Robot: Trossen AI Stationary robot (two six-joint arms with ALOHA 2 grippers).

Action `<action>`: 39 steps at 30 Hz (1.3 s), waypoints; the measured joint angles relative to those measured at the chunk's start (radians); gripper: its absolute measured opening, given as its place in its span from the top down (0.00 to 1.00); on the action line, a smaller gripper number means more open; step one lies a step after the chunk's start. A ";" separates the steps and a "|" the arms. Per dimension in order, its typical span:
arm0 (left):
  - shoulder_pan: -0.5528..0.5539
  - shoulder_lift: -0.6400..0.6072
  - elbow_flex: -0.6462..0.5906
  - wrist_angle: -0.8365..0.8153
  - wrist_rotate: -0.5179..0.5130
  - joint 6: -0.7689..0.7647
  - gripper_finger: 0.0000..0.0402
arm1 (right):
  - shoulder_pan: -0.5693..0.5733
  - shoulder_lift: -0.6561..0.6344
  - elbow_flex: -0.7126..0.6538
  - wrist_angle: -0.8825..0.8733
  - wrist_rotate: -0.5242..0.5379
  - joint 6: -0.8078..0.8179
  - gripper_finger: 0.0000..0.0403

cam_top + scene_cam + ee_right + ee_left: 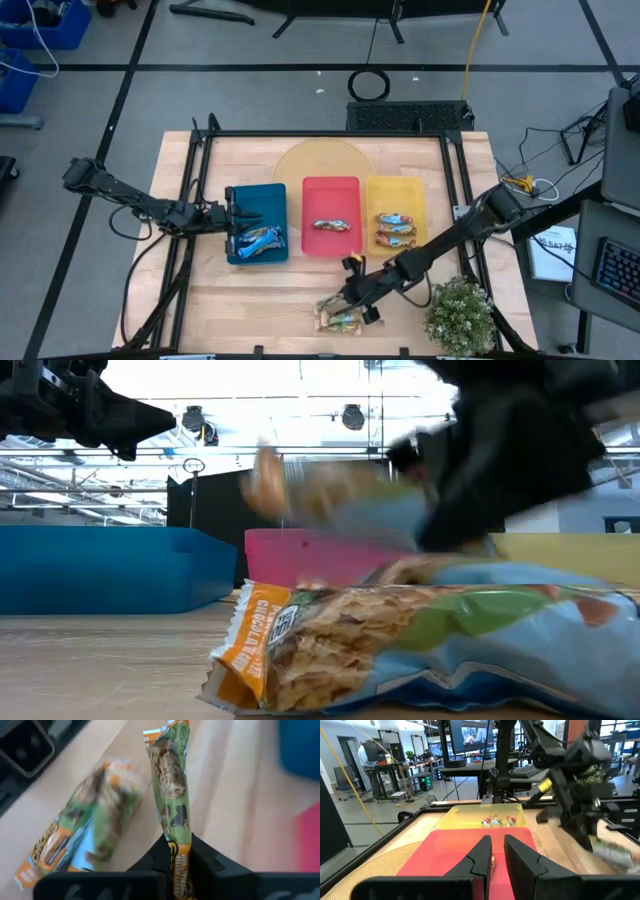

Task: Pick and place Granola Bars by type
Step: Put the top yellow granola bar into the red bin

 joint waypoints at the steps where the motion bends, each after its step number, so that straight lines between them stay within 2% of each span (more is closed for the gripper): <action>1: 0.000 0.000 0.000 0.000 0.000 0.000 0.85 | -0.005 -0.024 0.000 -0.008 0.006 -0.013 0.93; 5: 0.000 0.000 0.000 0.001 -0.001 0.001 0.85 | -0.029 -0.146 0.000 -0.037 0.110 -0.090 0.91; 8: 0.000 0.000 0.000 0.003 -0.001 0.011 0.85 | -0.099 -0.248 0.002 -0.094 0.175 -0.140 0.89; 10: 0.000 0.000 0.000 0.006 -0.001 0.012 0.85 | -0.174 -0.297 0.002 -0.130 0.173 -0.149 0.91; 13: 0.000 0.000 0.000 0.007 -0.002 0.019 0.85 | -0.308 -0.332 0.002 -0.168 0.068 -0.184 0.94; 15: 0.001 0.000 0.000 0.009 -0.002 0.026 0.85 | -0.396 -0.326 0.002 -0.190 -0.017 -0.197 0.94; 18: 0.001 0.000 0.000 0.009 -0.002 0.028 0.85 | -0.502 -0.280 0.002 -0.194 -0.089 -0.199 0.93; 21: 0.001 0.000 0.000 0.010 -0.002 0.040 0.85 | -0.564 -0.220 0.002 -0.179 -0.148 -0.203 0.91; 24: 0.001 0.000 0.000 0.024 -0.002 0.069 0.85 | -0.592 -0.152 0.002 -0.153 -0.202 -0.221 0.94; 32: 0.001 0.000 0.000 0.032 -0.002 0.082 0.85 | -0.649 -0.028 0.002 -0.137 -0.210 -0.160 0.93; 39: 0.001 0.000 0.000 0.033 -0.002 0.083 0.85 | -0.664 -0.026 0.002 -0.182 -0.210 -0.138 0.92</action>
